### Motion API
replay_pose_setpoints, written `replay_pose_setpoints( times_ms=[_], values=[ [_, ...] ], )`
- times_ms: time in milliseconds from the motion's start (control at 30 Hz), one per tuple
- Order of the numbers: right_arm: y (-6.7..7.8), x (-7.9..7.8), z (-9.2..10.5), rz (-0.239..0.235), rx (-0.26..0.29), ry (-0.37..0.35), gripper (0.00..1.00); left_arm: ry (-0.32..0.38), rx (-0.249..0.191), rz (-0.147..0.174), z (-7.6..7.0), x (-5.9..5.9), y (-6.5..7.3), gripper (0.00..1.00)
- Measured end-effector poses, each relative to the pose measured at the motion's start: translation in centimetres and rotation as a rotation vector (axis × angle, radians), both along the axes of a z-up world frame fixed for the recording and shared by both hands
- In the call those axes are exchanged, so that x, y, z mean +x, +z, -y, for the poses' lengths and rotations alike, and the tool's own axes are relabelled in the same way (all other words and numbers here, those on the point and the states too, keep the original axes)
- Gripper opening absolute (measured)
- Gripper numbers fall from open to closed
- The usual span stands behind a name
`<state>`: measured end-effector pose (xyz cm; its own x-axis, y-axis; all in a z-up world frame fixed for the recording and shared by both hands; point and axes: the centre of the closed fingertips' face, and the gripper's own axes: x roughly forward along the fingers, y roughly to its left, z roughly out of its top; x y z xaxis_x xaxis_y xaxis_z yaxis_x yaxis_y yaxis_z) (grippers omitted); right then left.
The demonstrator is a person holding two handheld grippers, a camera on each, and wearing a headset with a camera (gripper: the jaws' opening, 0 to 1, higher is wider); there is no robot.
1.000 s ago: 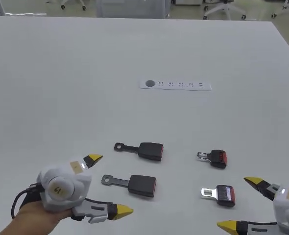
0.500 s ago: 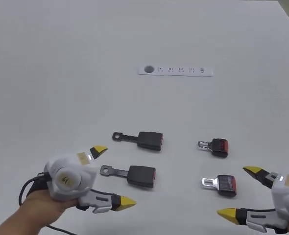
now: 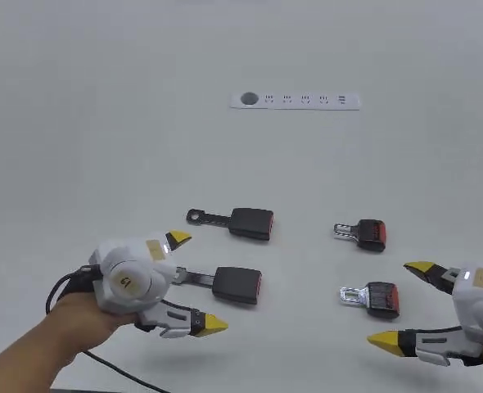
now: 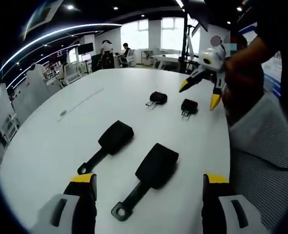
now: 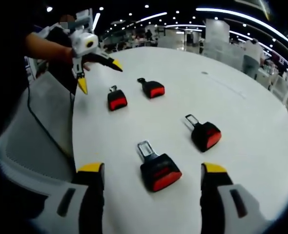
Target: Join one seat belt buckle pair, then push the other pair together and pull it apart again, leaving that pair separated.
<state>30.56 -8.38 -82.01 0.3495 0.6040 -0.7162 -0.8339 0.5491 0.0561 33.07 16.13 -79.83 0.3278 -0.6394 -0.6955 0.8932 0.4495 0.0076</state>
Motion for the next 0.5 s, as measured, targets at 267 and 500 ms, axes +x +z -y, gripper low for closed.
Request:
replay_pose_setpoints(
  times_ms=[267, 500],
  values=[
    [-1.2, 0.1, 0.0, -0.059, -0.014, 0.049, 0.76, -0.087, 0.054, -0.010, 0.6, 0.5, -1.6, 0.86],
    [-2.2, 0.2, 0.2, -0.095, -0.043, 0.093, 0.71, -0.164, 0.088, -0.016, 1.4, 1.0, -2.8, 0.78]
  ],
)
